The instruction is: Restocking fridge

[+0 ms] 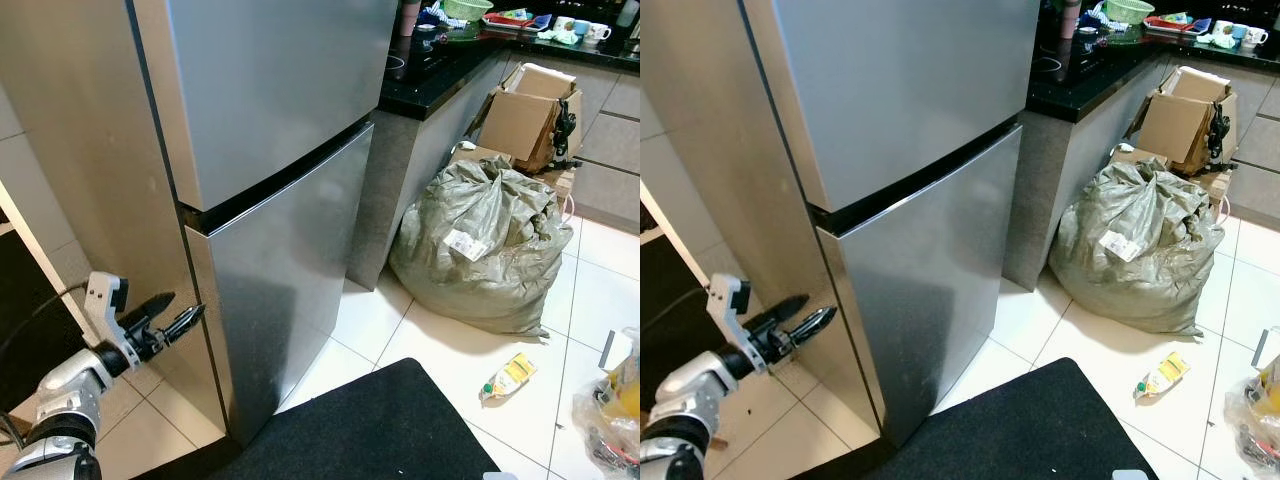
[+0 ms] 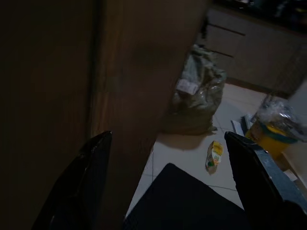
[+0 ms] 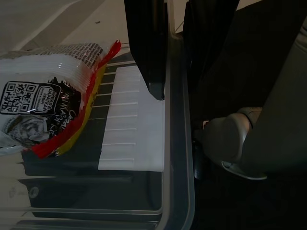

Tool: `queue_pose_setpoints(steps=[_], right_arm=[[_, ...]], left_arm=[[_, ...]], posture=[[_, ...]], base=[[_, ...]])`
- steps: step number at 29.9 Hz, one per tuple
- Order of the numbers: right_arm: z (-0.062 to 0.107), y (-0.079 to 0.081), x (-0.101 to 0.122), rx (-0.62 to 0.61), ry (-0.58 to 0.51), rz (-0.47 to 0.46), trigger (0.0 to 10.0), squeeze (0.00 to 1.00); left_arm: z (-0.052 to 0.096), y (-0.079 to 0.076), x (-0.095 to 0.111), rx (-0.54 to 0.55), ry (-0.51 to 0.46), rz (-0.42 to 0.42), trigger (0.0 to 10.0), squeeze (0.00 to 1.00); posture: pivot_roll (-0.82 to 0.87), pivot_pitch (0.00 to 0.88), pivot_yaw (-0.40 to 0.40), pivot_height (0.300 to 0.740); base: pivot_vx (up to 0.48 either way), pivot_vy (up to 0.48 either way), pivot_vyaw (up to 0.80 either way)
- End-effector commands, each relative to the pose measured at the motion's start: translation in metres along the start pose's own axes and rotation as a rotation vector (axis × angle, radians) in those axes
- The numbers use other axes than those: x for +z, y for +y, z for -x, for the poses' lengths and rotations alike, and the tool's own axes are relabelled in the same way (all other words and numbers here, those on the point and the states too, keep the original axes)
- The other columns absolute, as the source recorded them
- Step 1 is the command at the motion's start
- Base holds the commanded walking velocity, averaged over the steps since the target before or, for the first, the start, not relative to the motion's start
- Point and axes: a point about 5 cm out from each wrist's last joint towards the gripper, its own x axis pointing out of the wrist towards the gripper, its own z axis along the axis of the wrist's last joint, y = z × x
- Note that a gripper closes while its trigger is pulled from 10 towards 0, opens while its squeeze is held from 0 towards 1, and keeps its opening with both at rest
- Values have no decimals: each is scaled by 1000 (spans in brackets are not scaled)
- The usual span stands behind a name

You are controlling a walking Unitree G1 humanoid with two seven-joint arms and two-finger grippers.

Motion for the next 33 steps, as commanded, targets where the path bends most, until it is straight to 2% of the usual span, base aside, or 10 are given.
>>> queue_pose_setpoints(steps=[1, 6, 7, 9, 11, 13, 14, 19, 29, 33], right_arm=[[1, -4, 1, -11, 0, 11, 10000, 0], [1, -5, 0, -13, 0, 11, 10000, 0], [1, -5, 0, -15, 1, 11, 10000, 0], [1, -5, 0, -16, 1, 11, 10000, 0], [1, -5, 1, -15, -1, 12, 10000, 0], [1, -5, 1, -14, -1, 12, 10000, 0], [1, -4, 0, -12, -1, 11, 10000, 0], [1, -2, -1, -6, 3, 10, 10000, 0], [0, -1, -3, -8, 7, 7, 10000, 0], [0, -1, -3, -8, 7, 9, 10000, 0]], left_arm=[[-3, 0, 7, -22, 22, -63, 10000, 1000], [-12, -1, 8, 2, 48, -109, 10000, 1000], [-18, -3, 9, 6, 60, -138, 10000, 0], [-22, -4, 10, 7, 65, -157, 10000, 0], [-36, -6, 16, 56, 61, -206, 10000, 0], [-38, -6, 17, 72, 62, -216, 10000, 0], [-42, -4, 19, 129, 54, -234, 10000, 0], [-50, 0, 27, 251, 12, -265, 10000, 0], [-51, 6, 37, 351, -11, -311, 10000, 0], [-56, 0, 39, 293, -73, -263, 10000, 0]], posture=[[-33, 0, -37, 740], [-33, 0, -37, 740], [-33, 0, -37, 740], [-34, 0, -39, 740], [-32, 0, -39, 740], [-32, 0, -39, 740], [-32, 0, -35, 740], [-34, 0, -36, 740], [-34, 0, -35, 740], [-34, 0, -35, 740]], base=[[0, 0, 0], [0, 0, 0], [0, 0, 0], [0, 0, 0], [0, 0, 0], [0, 0, 0], [0, 0, 0], [0, 0, 0], [0, 0, 0], [0, 0, 0]])
